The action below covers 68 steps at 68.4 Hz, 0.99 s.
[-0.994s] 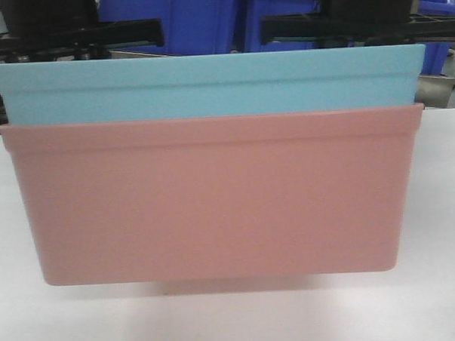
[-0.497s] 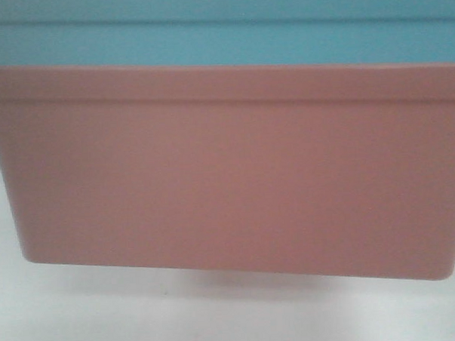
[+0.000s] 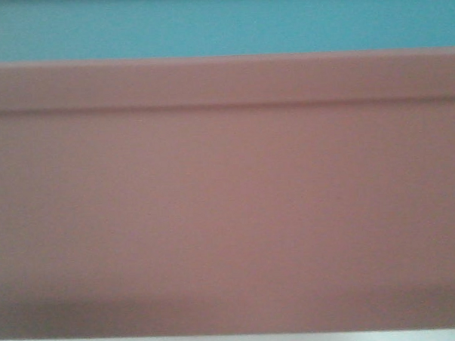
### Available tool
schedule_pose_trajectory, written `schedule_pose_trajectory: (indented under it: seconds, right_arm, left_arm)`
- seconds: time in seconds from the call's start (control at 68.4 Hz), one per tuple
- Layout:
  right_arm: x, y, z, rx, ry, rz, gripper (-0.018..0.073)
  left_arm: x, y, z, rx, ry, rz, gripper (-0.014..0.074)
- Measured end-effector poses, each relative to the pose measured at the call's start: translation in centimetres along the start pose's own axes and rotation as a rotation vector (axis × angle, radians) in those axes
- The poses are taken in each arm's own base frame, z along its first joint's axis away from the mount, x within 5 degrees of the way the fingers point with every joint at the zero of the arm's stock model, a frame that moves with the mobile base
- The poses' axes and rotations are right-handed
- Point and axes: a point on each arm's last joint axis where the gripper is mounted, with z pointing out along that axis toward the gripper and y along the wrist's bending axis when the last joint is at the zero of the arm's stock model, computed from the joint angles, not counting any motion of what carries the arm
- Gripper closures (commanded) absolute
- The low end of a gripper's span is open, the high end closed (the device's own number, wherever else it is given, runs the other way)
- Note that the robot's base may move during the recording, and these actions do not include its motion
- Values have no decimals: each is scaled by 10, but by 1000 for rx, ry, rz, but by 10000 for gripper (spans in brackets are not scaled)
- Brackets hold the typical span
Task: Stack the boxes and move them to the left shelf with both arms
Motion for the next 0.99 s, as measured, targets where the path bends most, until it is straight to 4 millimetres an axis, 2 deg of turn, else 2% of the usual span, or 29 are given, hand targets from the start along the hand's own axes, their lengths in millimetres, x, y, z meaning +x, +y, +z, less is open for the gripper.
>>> schedule_pose_trajectory:
  seconds: [0.395,0.687,0.994]
  right_arm:
    - [30,11,-5,0,-8,3,503]
    - [34,8,-9,9,-6,1,503]
    - [35,4,-18,-8,-23,9,503]
  left_arm:
    - [28,16,-8,19,14,-18,608]
    - [43,11,-8,27,28,14,608]
    - [45,10,-10,35,31,9,608]
